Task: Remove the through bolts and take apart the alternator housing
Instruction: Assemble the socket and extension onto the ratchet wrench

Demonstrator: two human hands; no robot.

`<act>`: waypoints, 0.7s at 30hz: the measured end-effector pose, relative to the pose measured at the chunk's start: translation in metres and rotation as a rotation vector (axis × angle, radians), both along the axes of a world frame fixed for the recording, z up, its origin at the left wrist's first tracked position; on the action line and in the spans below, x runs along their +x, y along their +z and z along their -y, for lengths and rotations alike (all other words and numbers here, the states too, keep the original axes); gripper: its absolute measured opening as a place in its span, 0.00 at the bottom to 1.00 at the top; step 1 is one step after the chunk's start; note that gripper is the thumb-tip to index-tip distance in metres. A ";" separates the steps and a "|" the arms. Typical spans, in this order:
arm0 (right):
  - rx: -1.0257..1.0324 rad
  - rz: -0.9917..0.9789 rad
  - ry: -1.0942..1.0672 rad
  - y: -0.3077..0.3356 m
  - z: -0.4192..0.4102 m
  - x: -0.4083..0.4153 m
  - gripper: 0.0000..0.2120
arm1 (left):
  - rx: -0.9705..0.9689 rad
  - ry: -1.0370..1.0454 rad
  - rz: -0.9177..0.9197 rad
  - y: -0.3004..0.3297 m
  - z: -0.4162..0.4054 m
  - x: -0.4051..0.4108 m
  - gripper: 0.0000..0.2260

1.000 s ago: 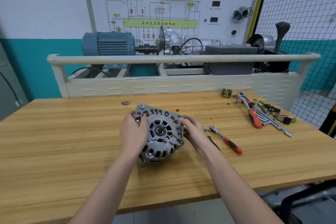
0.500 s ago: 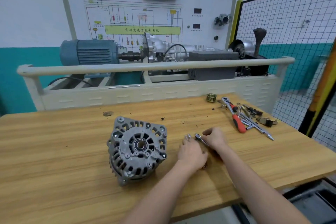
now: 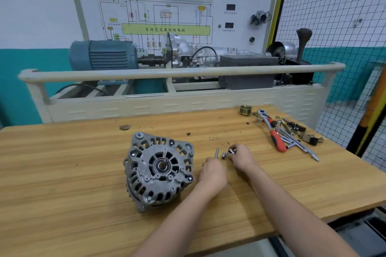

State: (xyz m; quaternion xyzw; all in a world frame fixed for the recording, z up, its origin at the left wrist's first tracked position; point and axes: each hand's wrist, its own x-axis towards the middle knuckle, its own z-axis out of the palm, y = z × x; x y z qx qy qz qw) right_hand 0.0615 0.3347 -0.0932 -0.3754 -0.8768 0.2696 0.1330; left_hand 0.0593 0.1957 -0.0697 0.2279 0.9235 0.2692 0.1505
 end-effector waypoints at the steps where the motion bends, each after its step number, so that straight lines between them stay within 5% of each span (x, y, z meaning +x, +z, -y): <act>1: -0.013 -0.014 -0.012 0.001 -0.001 -0.001 0.15 | 0.058 0.010 0.007 0.002 0.004 0.001 0.15; 5: -0.075 -0.038 0.008 0.005 0.001 -0.008 0.05 | 0.294 -0.008 0.000 0.023 0.024 0.004 0.12; 9: -0.084 -0.023 0.014 0.007 0.008 -0.015 0.16 | 0.665 -0.059 0.200 0.058 0.044 0.005 0.11; 12: -0.053 0.036 -0.038 0.006 0.016 -0.023 0.15 | 0.880 -0.071 0.360 0.082 0.067 0.003 0.09; 21: -0.065 0.015 -0.085 0.016 0.030 -0.032 0.08 | 1.112 -0.047 0.555 0.107 0.126 -0.025 0.05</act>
